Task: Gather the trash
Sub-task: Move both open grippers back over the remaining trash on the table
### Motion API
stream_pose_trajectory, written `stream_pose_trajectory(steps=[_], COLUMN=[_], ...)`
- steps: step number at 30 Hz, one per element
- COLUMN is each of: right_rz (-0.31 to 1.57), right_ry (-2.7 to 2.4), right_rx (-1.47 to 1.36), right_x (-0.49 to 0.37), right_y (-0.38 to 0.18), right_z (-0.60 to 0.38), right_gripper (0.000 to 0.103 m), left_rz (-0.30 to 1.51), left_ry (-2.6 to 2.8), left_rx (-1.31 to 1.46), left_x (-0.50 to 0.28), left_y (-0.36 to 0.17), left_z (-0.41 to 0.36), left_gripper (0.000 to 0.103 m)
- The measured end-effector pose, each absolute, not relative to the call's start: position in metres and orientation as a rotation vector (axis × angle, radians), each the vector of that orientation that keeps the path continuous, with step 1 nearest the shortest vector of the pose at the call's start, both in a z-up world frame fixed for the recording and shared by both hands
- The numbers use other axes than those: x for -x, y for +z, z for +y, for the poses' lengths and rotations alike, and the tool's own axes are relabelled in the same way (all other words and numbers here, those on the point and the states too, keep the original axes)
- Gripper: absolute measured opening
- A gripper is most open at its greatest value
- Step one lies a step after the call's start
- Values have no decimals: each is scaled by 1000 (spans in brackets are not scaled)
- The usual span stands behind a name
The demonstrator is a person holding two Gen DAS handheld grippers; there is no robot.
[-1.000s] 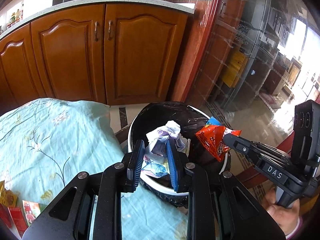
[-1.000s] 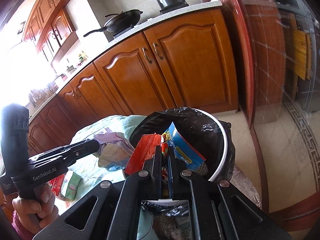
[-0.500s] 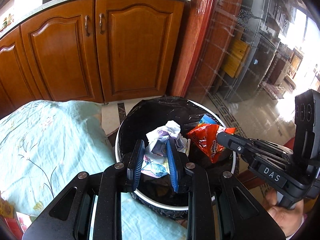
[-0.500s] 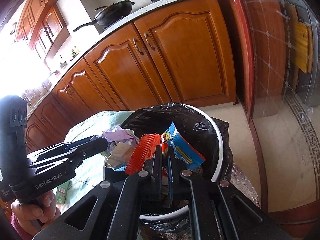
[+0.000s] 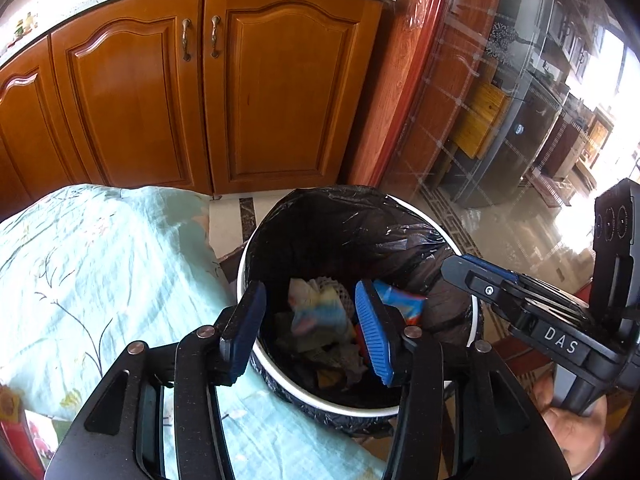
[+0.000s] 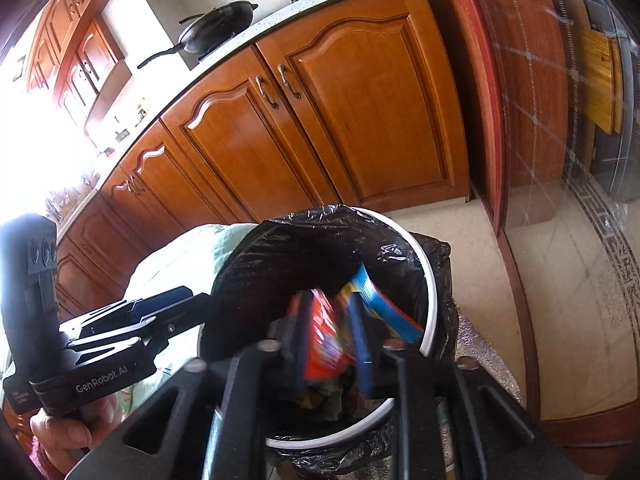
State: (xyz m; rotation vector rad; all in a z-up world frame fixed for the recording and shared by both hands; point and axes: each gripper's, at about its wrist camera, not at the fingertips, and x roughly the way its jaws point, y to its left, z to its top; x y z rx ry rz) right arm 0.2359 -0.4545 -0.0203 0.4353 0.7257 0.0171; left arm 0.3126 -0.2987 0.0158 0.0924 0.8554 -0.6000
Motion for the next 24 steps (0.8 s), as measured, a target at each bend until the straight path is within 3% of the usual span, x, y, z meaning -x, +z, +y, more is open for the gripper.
stream_pose_trajectory(steps=[7,12,17,24], right_rz=[687,662,658,681], right_ry=[26,50,87,117], right_rx=[-457,-483,-505,-504], right_x=[-223,-209,-196,-184], right_y=[-11,-9,-12,-19], right_z=[-451,-437,-418,-386], right_gripper=[36,58,72,72], left_rz=[850,846,840,831], left_ry=[-590,-569,-533,-467], left_rx=[-12,40,115,184], left_x=[-292,-274,-255,-236], left_y=[16,13,12,8], left_z=[-263,-230,-188,-130], left_gripper=[49,51,54,54])
